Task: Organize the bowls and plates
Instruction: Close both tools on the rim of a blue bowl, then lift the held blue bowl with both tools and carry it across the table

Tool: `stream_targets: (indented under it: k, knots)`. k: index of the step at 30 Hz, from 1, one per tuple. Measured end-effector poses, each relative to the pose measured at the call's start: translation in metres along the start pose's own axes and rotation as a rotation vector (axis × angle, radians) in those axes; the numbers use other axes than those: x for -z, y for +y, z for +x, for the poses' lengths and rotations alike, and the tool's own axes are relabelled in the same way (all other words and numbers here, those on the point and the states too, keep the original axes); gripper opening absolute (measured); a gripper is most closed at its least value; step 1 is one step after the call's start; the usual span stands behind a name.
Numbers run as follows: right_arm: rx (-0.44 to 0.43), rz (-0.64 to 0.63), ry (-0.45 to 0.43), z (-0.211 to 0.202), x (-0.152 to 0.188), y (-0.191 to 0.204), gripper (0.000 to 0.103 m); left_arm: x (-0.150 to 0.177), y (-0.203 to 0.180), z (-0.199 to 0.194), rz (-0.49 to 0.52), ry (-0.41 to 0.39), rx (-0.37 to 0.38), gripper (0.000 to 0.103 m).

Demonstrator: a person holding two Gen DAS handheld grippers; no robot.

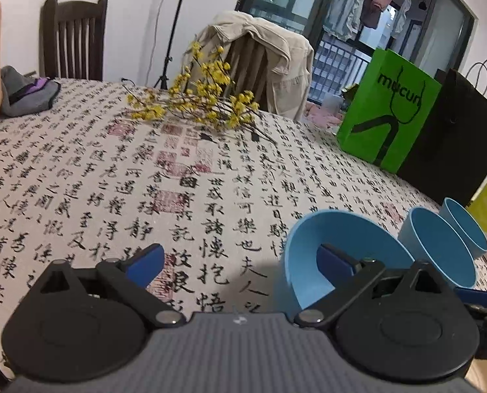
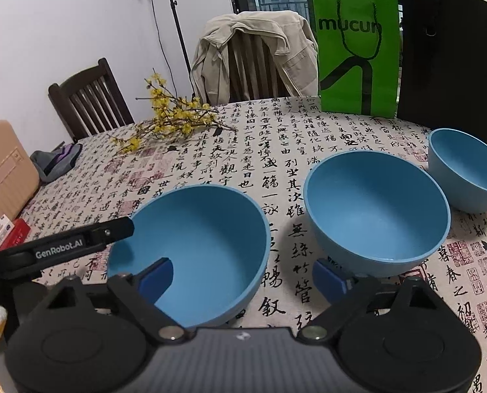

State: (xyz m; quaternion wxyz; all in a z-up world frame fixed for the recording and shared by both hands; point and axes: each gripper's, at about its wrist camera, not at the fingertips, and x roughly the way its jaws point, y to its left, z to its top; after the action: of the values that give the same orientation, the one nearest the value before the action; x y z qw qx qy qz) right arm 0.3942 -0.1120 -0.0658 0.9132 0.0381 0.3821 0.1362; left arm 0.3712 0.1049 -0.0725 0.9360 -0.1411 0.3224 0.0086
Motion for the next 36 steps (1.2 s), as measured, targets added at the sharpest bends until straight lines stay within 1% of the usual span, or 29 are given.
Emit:
stream_targets:
  k: [2,4,5,6,8,9,10,11,14,15,17,19,21,23,24,25,26,29,30,31,36]
  knots:
    - [0.005,0.0,0.014,0.005,-0.001,0.0,0.084,0.002,-0.002,0.001,0.008,0.01,0.011,0.099]
    - [0.002,0.005,0.027,0.009,-0.002,-0.001,0.08,0.004,-0.005,0.003,0.021,0.016,0.015,0.095]
    - [0.0,0.005,0.034,0.012,-0.003,0.0,0.076,0.005,-0.006,0.004,0.027,0.018,0.014,0.093]
    - [0.003,0.005,0.038,0.014,-0.003,0.0,0.074,0.006,-0.008,0.006,0.034,0.021,0.012,0.09]
    - [0.007,0.006,0.051,0.019,-0.003,0.001,0.067,0.009,-0.01,0.009,0.046,0.032,0.011,0.082]
    - [0.013,0.008,0.061,0.022,-0.003,0.002,0.064,0.01,-0.011,0.012,0.055,0.043,0.013,0.074]
    - [0.015,0.005,0.069,0.024,-0.003,0.002,0.057,0.011,-0.012,0.014,0.06,0.052,0.016,0.068]
    - [0.019,0.003,0.076,0.026,-0.003,0.002,0.052,0.012,-0.013,0.016,0.062,0.062,0.019,0.067]
    - [0.03,0.001,0.093,0.032,-0.002,0.002,0.049,0.014,-0.013,0.021,0.065,0.079,0.02,0.056]
    - [0.029,0.003,0.101,0.034,-0.001,0.002,0.046,0.015,-0.013,0.022,0.068,0.078,0.017,0.052]
    - [0.02,0.008,0.116,0.038,-0.001,0.001,0.044,0.016,-0.011,0.024,0.069,0.074,0.02,0.049]
    - [0.017,0.013,0.126,0.041,0.0,0.0,0.043,0.016,-0.011,0.025,0.068,0.075,0.025,0.039]
    - [0.013,0.016,0.133,0.044,0.001,0.0,0.041,0.017,-0.012,0.025,0.072,0.071,0.027,0.033]
    - [0.004,0.025,0.148,0.048,0.002,-0.001,0.032,0.018,-0.013,0.024,0.075,0.057,0.014,0.032]
    - [0.0,0.033,0.156,0.05,0.002,-0.002,0.03,0.017,-0.013,0.023,0.079,0.05,0.011,0.03]
    - [-0.001,0.038,0.164,0.052,0.003,-0.003,0.027,0.017,-0.014,0.023,0.082,0.047,0.01,0.026]
    - [-0.002,0.042,0.169,0.055,0.004,-0.004,0.022,0.017,-0.015,0.023,0.086,0.043,0.011,0.025]
    - [-0.019,0.052,0.167,0.057,0.005,-0.004,0.015,0.017,-0.018,0.022,0.108,0.032,0.014,0.019]
    - [-0.02,0.05,0.164,0.057,0.005,-0.004,0.016,0.018,-0.02,0.021,0.117,0.028,0.015,0.015]
    - [-0.017,0.045,0.161,0.057,0.006,-0.003,0.015,0.019,-0.021,0.021,0.126,0.023,0.013,0.013]
    - [-0.016,0.026,0.147,0.056,0.007,0.001,0.015,0.02,-0.025,0.019,0.147,0.001,0.004,0.012]
